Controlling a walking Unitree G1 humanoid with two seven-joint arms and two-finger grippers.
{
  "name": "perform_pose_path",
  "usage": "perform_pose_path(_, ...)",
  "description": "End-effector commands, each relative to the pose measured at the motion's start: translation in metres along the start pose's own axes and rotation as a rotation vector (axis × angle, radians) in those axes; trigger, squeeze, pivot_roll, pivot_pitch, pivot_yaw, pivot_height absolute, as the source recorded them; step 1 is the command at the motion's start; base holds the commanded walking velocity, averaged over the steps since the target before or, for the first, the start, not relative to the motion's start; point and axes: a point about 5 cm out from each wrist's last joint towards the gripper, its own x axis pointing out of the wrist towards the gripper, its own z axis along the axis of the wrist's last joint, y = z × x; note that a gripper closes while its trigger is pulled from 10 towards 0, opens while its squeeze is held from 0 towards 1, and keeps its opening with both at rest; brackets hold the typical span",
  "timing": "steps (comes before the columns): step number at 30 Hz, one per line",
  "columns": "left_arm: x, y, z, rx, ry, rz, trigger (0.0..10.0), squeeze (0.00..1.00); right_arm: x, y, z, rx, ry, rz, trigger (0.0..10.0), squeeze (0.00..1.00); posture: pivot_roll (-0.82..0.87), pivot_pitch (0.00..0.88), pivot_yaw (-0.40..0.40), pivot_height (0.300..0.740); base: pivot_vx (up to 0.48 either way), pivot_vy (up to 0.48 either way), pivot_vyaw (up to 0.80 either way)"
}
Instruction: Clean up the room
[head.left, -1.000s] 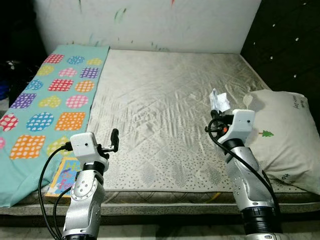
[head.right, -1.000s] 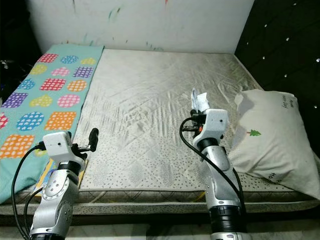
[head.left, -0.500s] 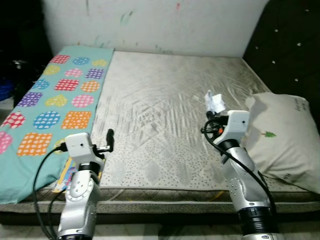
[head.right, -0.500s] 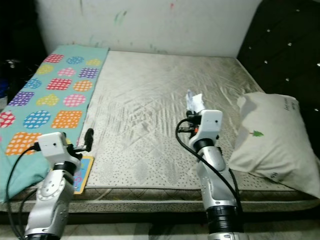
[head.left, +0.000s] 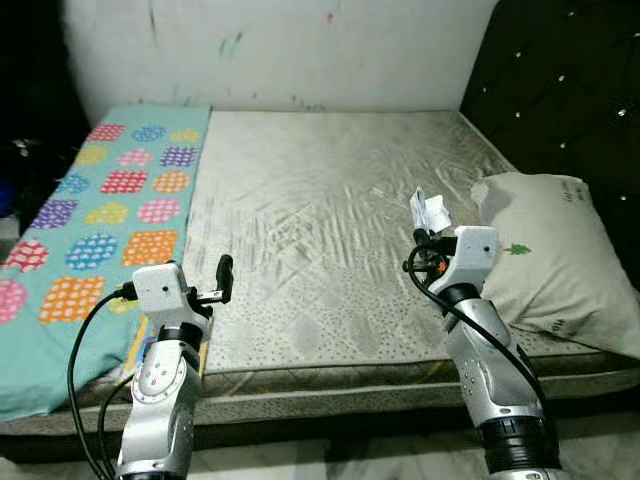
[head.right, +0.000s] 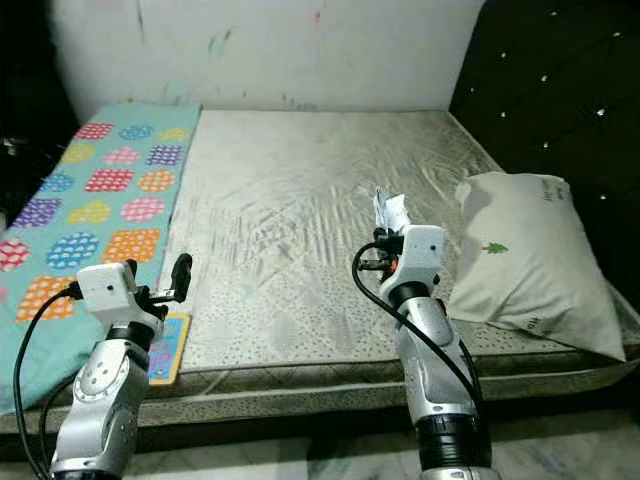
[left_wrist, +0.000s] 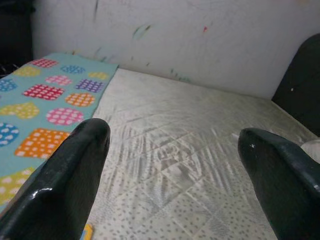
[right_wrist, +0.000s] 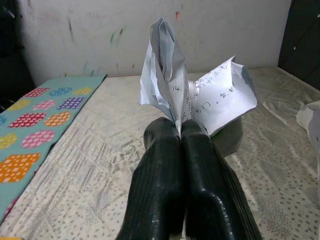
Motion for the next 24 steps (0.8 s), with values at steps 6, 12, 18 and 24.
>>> perform_pose_path(6, 0.0003, -0.0043, 0.0025, -0.011, -0.010, -0.030, 10.0, 0.00, 0.0021, -0.0020, 0.0043, -0.011, -0.013, 0.000, 10.0, 0.00, -0.15, 0.000, -0.005, 0.740, 0.000, 0.000, 0.00)
perform_pose_path(12, -0.0002, -0.0048, 0.0020, -0.013, -0.009, -0.035, 10.0, 0.00, 0.0021, -0.0019, 0.0042, -0.013, -0.012, 0.002, 10.0, 0.00, -0.15, 0.000, -0.007, 0.740, 0.000, 0.000, 0.00)
perform_pose_path(18, -0.0004, -0.0042, 0.0017, -0.009, -0.006, -0.032, 10.0, 0.00, 0.0016, -0.0026, 0.0038, -0.016, -0.010, -0.001, 10.0, 0.00, -0.15, 0.000, -0.007, 0.740, 0.040, 0.000, 0.00)
perform_pose_path(24, -0.0003, -0.0031, 0.0017, -0.004, -0.004, -0.030, 10.0, 0.00, 0.0014, -0.0031, 0.0032, -0.017, -0.009, -0.004, 10.0, 0.00, -0.15, 0.000, -0.004, 0.740, 0.041, 0.000, 0.00)
